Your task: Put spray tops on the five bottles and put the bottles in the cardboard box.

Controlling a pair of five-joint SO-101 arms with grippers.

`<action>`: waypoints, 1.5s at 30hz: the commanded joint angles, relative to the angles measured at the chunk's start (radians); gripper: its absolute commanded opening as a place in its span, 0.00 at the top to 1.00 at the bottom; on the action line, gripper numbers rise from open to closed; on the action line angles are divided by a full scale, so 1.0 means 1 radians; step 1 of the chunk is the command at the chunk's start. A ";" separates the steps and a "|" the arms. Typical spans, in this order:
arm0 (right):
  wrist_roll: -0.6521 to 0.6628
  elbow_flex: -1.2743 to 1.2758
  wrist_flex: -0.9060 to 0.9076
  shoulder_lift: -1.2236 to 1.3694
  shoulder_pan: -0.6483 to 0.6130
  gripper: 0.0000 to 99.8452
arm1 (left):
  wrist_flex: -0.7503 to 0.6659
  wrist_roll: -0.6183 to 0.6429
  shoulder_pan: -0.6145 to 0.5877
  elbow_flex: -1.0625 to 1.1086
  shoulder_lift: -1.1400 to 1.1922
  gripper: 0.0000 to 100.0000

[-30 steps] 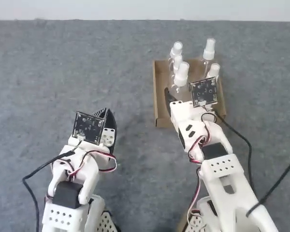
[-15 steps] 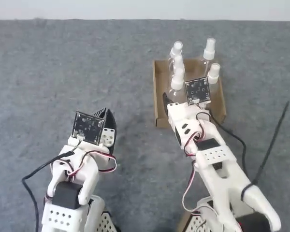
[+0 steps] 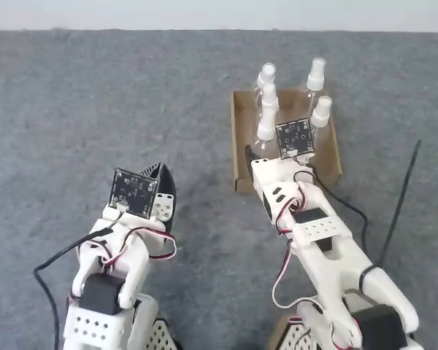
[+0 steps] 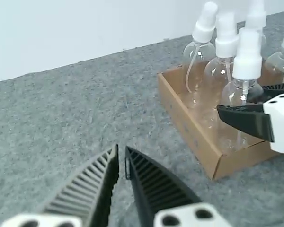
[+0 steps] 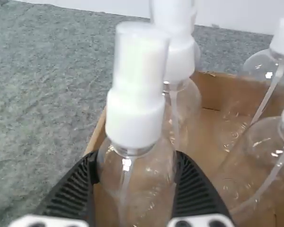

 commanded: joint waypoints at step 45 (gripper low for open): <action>0.002 -0.087 0.170 -0.203 -0.018 0.80 | -0.029 -0.005 -0.006 -0.004 -0.014 0.99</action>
